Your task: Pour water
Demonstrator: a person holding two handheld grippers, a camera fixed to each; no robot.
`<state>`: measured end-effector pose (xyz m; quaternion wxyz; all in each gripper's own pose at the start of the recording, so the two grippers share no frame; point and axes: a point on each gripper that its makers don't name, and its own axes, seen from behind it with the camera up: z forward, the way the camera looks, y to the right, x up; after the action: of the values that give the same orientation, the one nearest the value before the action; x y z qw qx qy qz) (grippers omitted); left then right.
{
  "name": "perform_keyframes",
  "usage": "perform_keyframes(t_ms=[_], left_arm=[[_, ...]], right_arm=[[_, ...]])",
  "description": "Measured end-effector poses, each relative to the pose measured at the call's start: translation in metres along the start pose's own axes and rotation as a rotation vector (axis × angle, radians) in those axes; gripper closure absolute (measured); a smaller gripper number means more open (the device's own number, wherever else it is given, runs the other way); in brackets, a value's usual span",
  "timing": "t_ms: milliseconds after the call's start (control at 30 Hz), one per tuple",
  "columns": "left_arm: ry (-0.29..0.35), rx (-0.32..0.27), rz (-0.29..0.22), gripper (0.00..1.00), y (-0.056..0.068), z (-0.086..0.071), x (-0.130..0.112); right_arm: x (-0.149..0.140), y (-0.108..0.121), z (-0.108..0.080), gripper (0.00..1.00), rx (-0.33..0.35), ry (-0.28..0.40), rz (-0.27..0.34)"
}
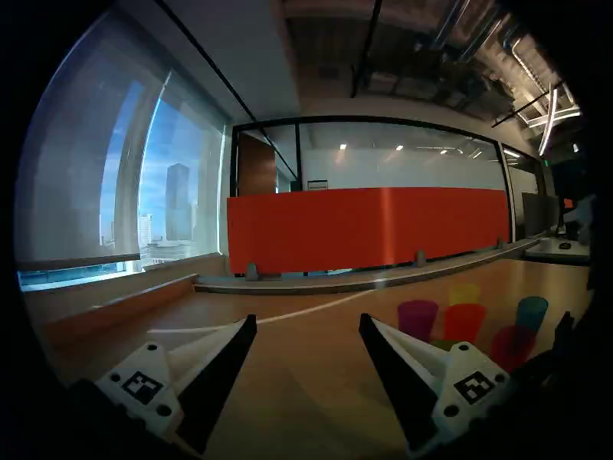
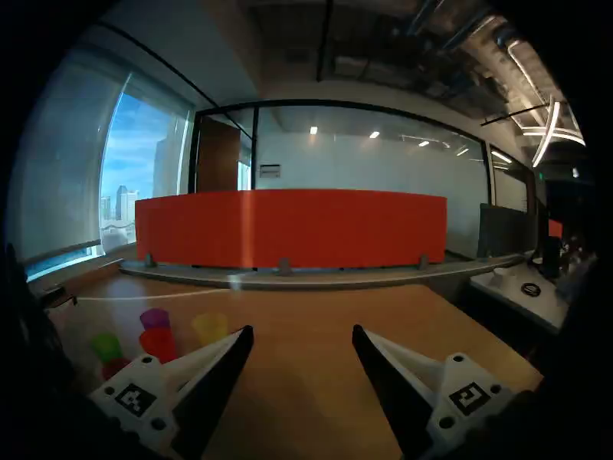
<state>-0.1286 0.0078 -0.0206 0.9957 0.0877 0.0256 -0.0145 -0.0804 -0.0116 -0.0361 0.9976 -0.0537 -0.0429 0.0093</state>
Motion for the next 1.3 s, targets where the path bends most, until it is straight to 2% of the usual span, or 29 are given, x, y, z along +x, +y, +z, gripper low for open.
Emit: perform_keyframes(t_ms=[267, 367, 967, 1300], left_arm=[[-0.018, -0.008, -0.047, 0.0, -0.004, 0.005, -0.01], [-0.024, -0.005, -0.047, 0.0, -0.006, 0.005, -0.011], [-0.044, -0.015, -0.046, 0.0, -0.003, 0.005, -0.016], [-0.045, -0.015, -0.044, 0.0, -0.003, 0.005, -0.017]], right_arm=[[0.001, -0.001, -0.001, 0.0, 0.001, 0.003, 0.01], [0.0, -0.002, 0.0, 0.0, 0.002, 0.001, 0.011], [0.001, 0.0, -0.003, 0.0, 0.004, 0.011, 0.023], [0.011, 0.001, -0.009, 0.0, 0.018, 0.063, 0.016]])
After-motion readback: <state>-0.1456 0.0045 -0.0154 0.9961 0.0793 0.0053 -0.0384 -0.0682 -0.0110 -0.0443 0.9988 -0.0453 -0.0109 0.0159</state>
